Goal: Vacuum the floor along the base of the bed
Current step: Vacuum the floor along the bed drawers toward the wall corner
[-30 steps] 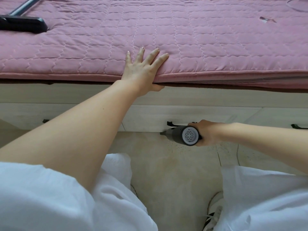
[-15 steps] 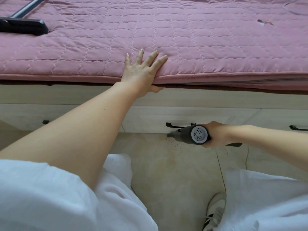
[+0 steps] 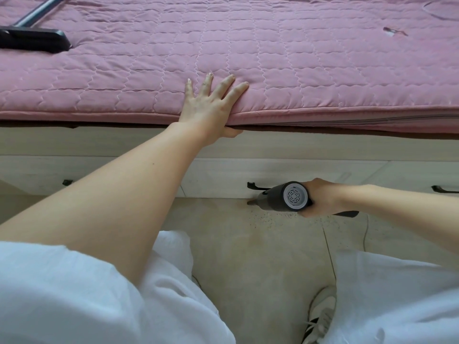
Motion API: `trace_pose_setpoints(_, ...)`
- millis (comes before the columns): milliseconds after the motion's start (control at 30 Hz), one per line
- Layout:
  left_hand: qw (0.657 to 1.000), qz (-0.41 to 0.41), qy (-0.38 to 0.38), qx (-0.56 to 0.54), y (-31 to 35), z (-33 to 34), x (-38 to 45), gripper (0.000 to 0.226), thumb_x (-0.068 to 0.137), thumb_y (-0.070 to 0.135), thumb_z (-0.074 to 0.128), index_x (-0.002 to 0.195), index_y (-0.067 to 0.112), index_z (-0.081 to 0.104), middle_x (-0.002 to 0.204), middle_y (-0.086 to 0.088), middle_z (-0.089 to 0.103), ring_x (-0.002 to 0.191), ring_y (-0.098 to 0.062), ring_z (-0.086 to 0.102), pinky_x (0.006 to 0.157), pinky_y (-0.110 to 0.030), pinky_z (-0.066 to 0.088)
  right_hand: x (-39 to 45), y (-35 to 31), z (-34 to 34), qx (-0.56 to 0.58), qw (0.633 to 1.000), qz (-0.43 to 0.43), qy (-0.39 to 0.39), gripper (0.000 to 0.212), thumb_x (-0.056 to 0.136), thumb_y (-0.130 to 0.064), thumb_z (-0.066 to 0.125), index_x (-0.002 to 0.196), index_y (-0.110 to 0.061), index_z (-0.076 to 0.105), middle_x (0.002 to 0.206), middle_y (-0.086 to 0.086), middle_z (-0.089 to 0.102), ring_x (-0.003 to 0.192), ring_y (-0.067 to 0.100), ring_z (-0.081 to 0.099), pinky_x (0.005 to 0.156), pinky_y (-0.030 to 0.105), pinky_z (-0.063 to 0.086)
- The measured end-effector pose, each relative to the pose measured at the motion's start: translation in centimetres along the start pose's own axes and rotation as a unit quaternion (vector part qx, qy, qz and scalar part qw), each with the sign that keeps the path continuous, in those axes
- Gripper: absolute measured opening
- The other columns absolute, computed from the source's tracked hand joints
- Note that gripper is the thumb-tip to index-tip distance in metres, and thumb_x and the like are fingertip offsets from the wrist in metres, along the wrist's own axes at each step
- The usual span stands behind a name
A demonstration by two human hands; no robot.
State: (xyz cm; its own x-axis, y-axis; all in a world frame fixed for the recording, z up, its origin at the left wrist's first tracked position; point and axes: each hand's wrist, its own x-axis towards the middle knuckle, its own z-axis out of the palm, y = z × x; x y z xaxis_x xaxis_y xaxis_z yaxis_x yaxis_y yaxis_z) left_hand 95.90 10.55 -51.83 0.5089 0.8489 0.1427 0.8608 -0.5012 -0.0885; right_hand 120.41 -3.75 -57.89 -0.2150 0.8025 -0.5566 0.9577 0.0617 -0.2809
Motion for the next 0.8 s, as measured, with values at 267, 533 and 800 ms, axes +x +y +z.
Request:
trace_pose_setpoints(267,1.000,-0.004,0.010,-0.002,0.1,-0.1,-0.1,0.101,0.077,0.067,0.063,0.153,0.039,0.003,0.163,0.006,0.005,0.150,-0.034,0.003,0.116,-0.065,0.006,0.1,-0.2,-0.8,-0.015,0.999,0.032,-0.019,0.029,0.073,-0.022,0.070,0.077,-0.035,0.044,0.077,-0.010,0.058,0.065,0.004,0.054,0.052,0.014,0.040)
trace_pose_setpoints(533,0.999,0.004,0.028,0.015,0.4,-0.2,-0.3,0.103,0.075,0.062,0.067,0.155,0.034,0.008,0.163,0.001,0.011,0.148,-0.038,0.010,0.114,-0.066,0.011,-0.5,0.8,-1.1,-0.007,0.998,0.057,-0.022,0.026,0.070,-0.022,0.072,0.082,-0.028,0.050,0.076,-0.006,0.060,0.065,0.008,0.056,0.058,0.021,0.045)
trace_pose_setpoints(800,0.998,0.018,0.040,0.038,0.7,0.1,-0.5,0.106,0.075,0.057,0.072,0.155,0.029,0.009,0.162,-0.003,0.013,0.148,-0.040,0.011,0.115,-0.065,0.012,-0.6,1.7,-1.2,0.002,0.998,0.056,-0.010,0.024,0.067,-0.025,0.071,0.086,-0.020,0.057,0.080,0.001,0.065,0.068,0.014,0.058,0.061,0.027,0.048)
